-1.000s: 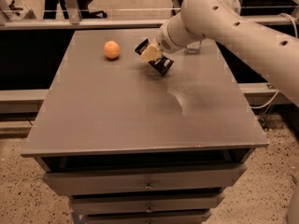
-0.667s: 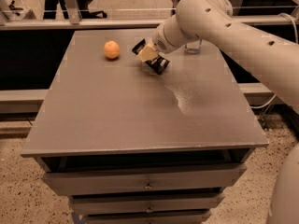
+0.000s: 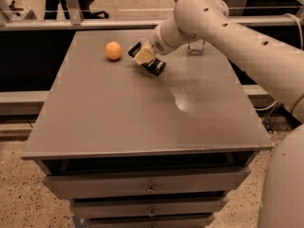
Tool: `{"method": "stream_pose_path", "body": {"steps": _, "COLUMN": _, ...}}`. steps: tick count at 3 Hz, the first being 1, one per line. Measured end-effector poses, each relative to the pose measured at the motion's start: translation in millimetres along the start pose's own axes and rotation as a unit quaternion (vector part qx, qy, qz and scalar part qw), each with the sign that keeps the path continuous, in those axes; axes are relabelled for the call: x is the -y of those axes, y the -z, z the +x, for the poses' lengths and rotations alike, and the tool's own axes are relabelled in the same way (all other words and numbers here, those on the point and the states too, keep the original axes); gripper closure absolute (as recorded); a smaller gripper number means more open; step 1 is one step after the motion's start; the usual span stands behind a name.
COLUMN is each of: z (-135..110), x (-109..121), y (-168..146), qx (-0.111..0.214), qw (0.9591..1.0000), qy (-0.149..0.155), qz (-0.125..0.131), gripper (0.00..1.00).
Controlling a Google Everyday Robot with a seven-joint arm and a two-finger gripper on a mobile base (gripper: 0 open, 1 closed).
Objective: Move rxbar chocolate near orange
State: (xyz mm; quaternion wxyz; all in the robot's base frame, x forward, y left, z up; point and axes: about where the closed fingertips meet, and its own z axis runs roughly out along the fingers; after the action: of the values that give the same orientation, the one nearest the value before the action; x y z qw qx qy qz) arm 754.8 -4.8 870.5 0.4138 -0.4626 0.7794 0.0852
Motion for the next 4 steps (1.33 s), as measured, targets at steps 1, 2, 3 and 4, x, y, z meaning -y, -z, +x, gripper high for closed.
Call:
{"method": "stream_pose_path", "body": {"steps": 1, "z": -9.0, "x": -7.3, "y": -7.9, "qx": 0.006, "qw": 0.9998, "qy": 0.010, "qz": -0.018, "gripper": 1.00}}
{"method": "stream_pose_path", "body": {"steps": 2, "z": -13.1, "x": -15.1, "y": -19.1, "qx": 0.006, "qw": 0.9991, "qy": 0.017, "qz": -0.037, "gripper": 1.00}}
{"method": "stream_pose_path", "body": {"steps": 3, "z": -9.2, "x": -17.2, "y": -29.0, "qx": -0.006, "qw": 0.9988, "qy": 0.015, "qz": -0.047, "gripper": 0.84}}
{"method": "stream_pose_path", "body": {"steps": 4, "z": -9.4, "x": -17.3, "y": -36.9, "qx": -0.010, "qw": 0.9985, "qy": 0.012, "qz": -0.052, "gripper": 0.61}}
